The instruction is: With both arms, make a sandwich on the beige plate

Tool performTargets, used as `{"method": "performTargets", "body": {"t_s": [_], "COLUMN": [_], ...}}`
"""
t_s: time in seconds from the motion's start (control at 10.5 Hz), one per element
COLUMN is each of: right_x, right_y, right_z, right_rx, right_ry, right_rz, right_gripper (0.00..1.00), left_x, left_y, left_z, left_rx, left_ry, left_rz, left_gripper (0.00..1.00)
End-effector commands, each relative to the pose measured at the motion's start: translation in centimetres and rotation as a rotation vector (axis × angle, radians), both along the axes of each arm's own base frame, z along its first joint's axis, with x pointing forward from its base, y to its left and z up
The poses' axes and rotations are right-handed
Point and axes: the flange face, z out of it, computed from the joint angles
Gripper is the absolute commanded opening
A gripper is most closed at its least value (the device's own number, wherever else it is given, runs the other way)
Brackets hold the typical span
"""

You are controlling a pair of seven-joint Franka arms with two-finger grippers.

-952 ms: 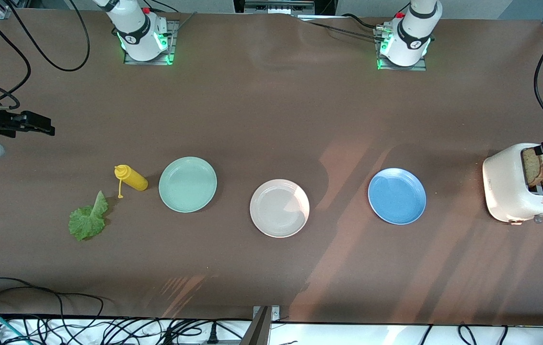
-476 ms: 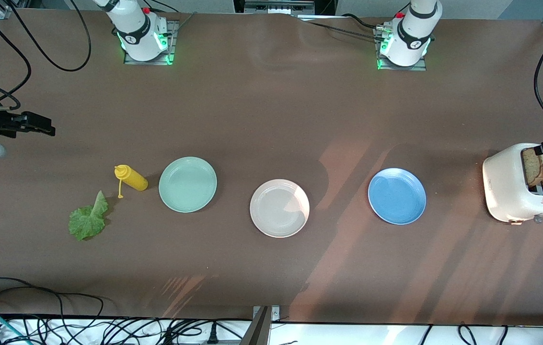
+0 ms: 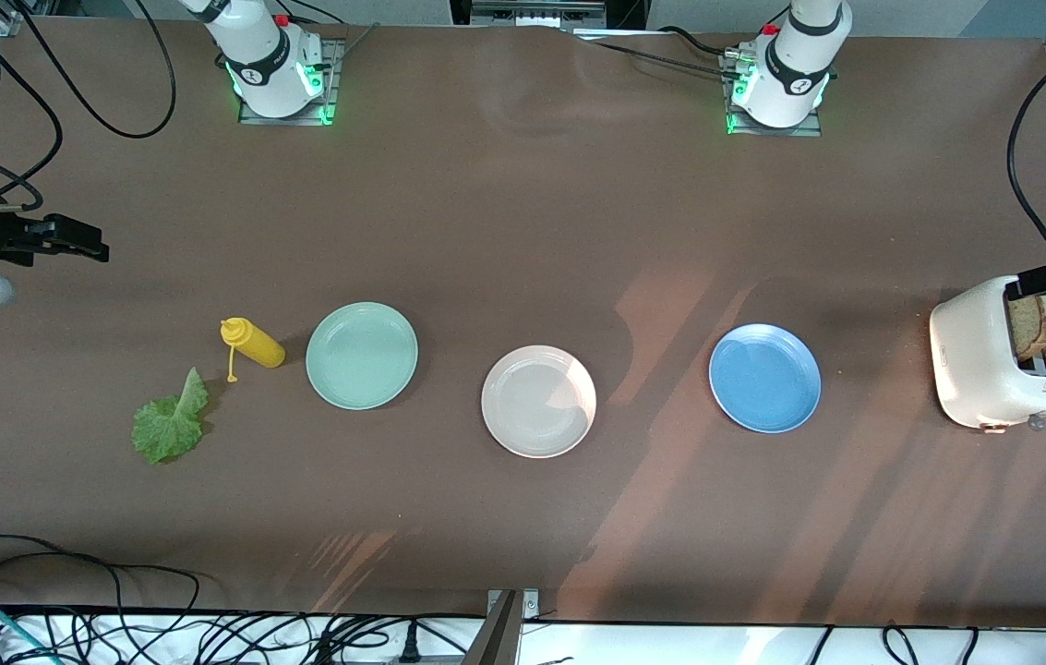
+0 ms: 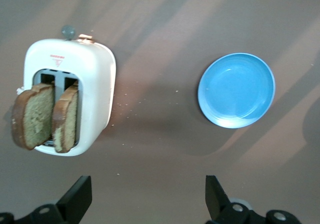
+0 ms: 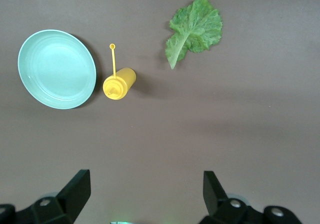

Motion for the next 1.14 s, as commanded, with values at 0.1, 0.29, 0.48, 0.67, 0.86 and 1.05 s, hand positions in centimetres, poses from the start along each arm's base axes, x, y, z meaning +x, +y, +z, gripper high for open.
{"method": "performTargets", "body": {"t_s": [0.1,0.29,0.48,0.67,0.86,1.05], "right_x": [-0.3,-0.3,-0.3,-0.3,-0.3,-0.3], "right_y": [0.1,0.1,0.1,0.1,0.1,0.0], "right_z": [0.7,0.7,0.7,0.7,0.7,0.7], "right_rx": [-0.007,-0.007,-0.007,-0.008,-0.008,-0.006], "right_ry": [-0.007,-0.007,-0.005,-0.005,-0.005,-0.005], "right_rz": [-0.009,-0.009,-0.007,-0.006,-0.003,-0.003], "right_gripper": [1.0,1.0,1.0,1.0,1.0,1.0], "left_x": [-0.2,-0.3,-0.3,-0.5,-0.6,-0.6], "left_y": [-3.1,-3.5,-3.0,-2.4,-2.4,-2.4], "left_z": [1.5,1.5,1.3,1.2,0.5,0.4], "left_rx": [0.013,0.014,0.014,0.012,0.011,0.01], "left_ry": [-0.014,-0.003,0.001,0.005,0.02,0.022], "left_rz": [-0.059,-0.055,-0.047,-0.035,-0.033,-0.034], "left_gripper": [1.0,1.0,1.0,1.0,1.0,1.0]}}
